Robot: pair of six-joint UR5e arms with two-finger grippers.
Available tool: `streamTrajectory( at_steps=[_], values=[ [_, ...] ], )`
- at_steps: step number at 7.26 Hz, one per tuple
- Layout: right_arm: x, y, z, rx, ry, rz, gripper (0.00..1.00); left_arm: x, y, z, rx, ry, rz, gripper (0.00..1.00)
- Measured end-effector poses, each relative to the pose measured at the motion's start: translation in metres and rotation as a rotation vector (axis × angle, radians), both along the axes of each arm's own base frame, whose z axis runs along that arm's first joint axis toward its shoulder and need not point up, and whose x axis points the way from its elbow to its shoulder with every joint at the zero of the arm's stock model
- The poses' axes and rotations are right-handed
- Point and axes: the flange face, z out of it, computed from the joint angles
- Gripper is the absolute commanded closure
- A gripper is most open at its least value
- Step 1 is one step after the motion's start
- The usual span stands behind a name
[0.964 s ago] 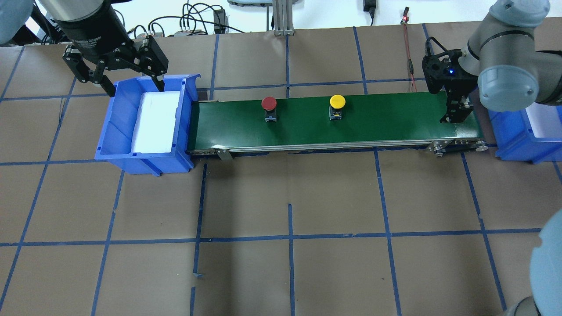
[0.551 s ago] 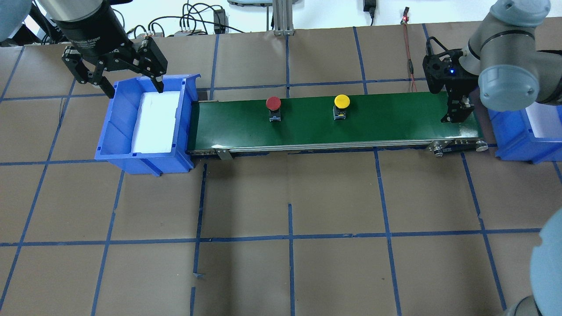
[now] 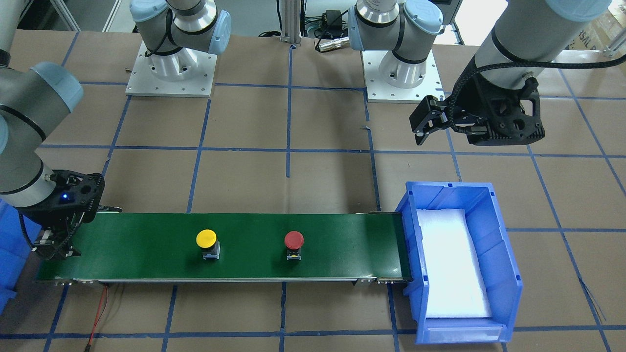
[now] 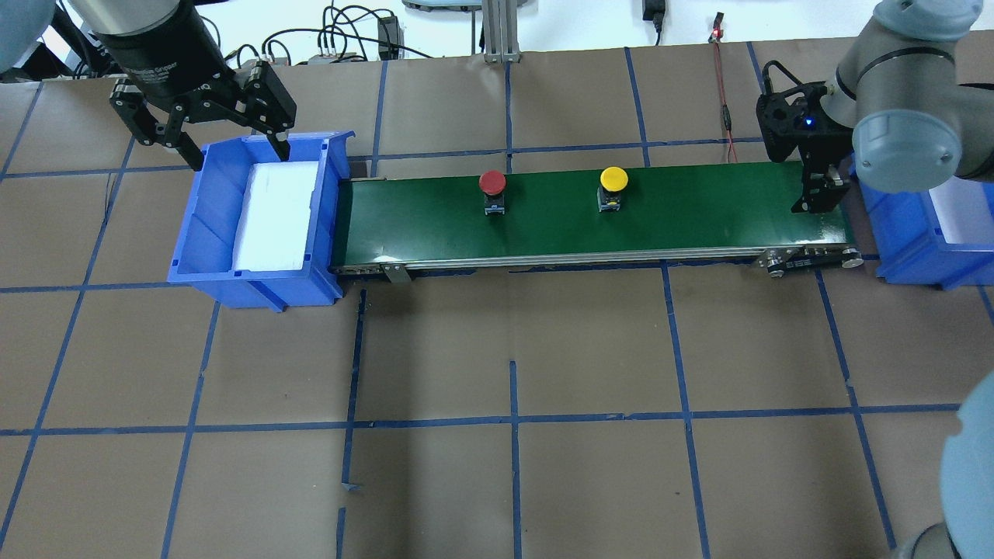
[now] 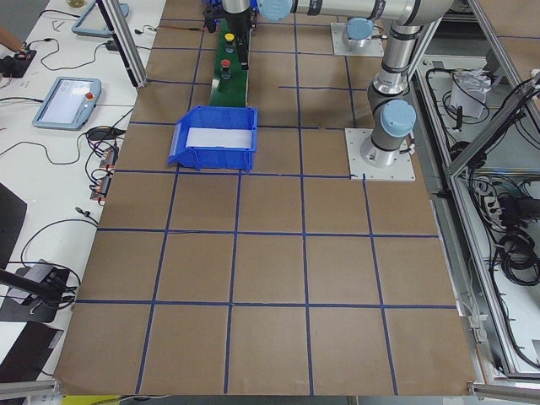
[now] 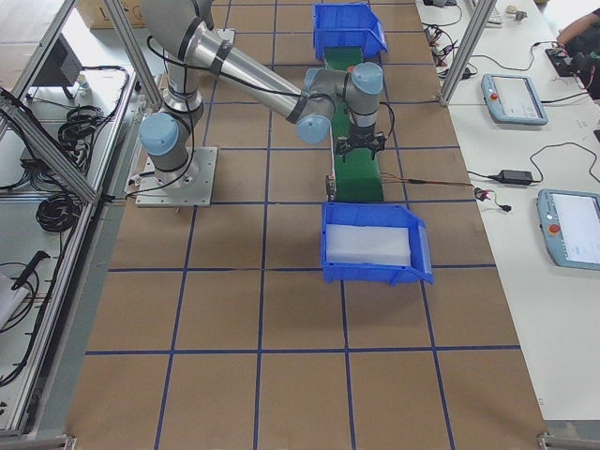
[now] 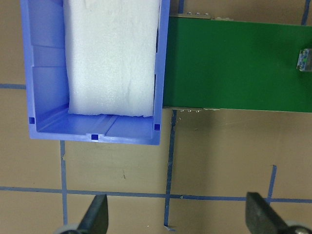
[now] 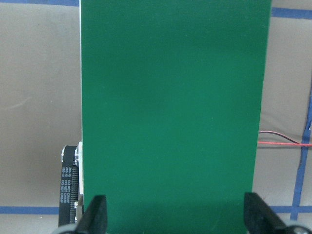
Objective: Transport two buttons from left to right
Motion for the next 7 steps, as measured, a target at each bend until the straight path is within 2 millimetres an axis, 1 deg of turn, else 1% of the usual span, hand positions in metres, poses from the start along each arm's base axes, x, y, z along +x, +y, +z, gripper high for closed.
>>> streamTrajectory(
  at_steps=[5, 7],
  values=[
    [0.0035, -0.0004, -0.0006, -0.005, -0.009, 0.001, 0.00, 0.0059, 0.0043, 0.0087, -0.015, -0.009, 0.000, 0.00],
    [0.0048, -0.0032, -0.0078, -0.007, -0.018, 0.006, 0.00, 0.0054, 0.0044, 0.0090, -0.017, -0.010, -0.002, 0.00]
  ],
)
